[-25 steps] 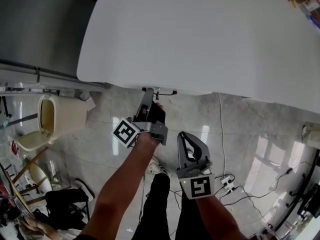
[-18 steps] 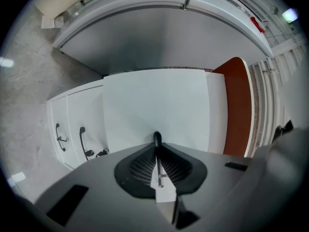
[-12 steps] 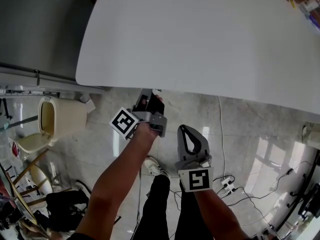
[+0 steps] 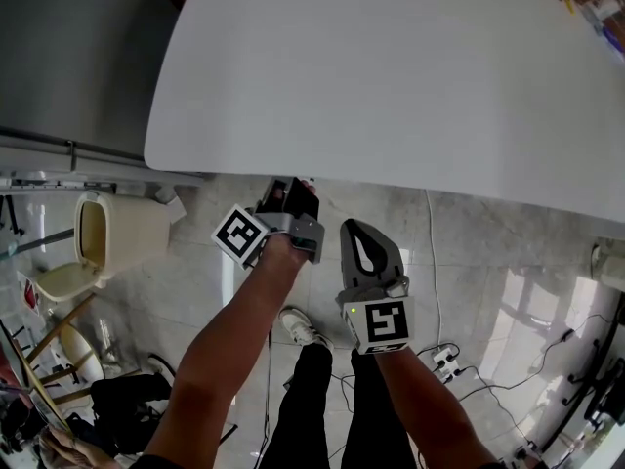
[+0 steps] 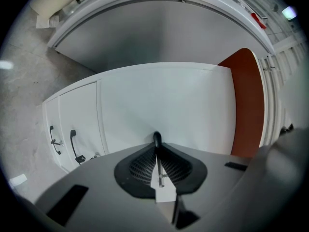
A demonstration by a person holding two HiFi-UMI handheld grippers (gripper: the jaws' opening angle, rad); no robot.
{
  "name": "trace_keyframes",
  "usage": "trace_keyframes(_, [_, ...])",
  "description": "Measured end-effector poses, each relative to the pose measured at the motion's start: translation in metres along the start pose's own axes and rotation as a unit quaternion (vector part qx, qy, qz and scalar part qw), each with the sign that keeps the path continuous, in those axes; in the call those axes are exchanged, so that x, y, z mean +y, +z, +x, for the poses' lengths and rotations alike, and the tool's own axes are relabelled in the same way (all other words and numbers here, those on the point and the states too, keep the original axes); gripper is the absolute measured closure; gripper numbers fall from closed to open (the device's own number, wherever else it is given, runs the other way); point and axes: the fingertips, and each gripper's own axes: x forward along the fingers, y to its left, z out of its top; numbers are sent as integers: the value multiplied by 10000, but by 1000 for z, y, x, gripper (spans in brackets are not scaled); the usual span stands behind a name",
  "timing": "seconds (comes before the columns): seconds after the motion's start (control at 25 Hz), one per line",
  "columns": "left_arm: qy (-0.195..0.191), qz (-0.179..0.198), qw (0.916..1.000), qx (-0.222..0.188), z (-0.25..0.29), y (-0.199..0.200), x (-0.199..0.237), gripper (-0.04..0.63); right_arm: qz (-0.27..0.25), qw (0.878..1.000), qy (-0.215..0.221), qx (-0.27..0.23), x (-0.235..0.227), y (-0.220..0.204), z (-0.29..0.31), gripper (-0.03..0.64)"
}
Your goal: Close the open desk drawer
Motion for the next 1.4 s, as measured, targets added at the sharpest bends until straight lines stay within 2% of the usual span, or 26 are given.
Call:
trace_keyframes(0.8, [2, -42, 10000, -90, 7, -5, 7, 552, -35, 9999, 81, 72, 2, -1, -11, 588])
trace_keyframes(0.88, [16, 59, 10000, 40, 4, -10, 7, 528, -63, 10000, 58, 45, 1, 1, -15, 588])
trace_keyframes(1.0, [45, 317, 9993, 188, -3, -14, 4, 532, -133, 9998, -41, -135, 0, 8, -20, 588])
trace_keyframes(1.08, [13, 433, 9987, 253, -10, -19, 0, 569, -188, 9996, -68, -213, 1, 11, -24, 588])
trace_keyframes(1.16, [63, 805, 9960, 375, -21, -23, -3, 586, -246, 9994, -64, -254, 3, 13, -27, 588])
trace_keyframes(1.24, [119, 1517, 9868, 556, -33, -24, -8, 588, -308, 9992, -64, -246, 5, 13, -32, 588])
trace_keyframes(1.32, [102, 2187, 9732, 704, -45, -28, -21, 589, -353, 9991, -83, -221, 8, 12, -39, 588])
trace_keyframes(1.4, [58, 2846, 9553, 797, -59, -32, -37, 589, -308, 9991, -123, -265, 10, 16, -46, 588])
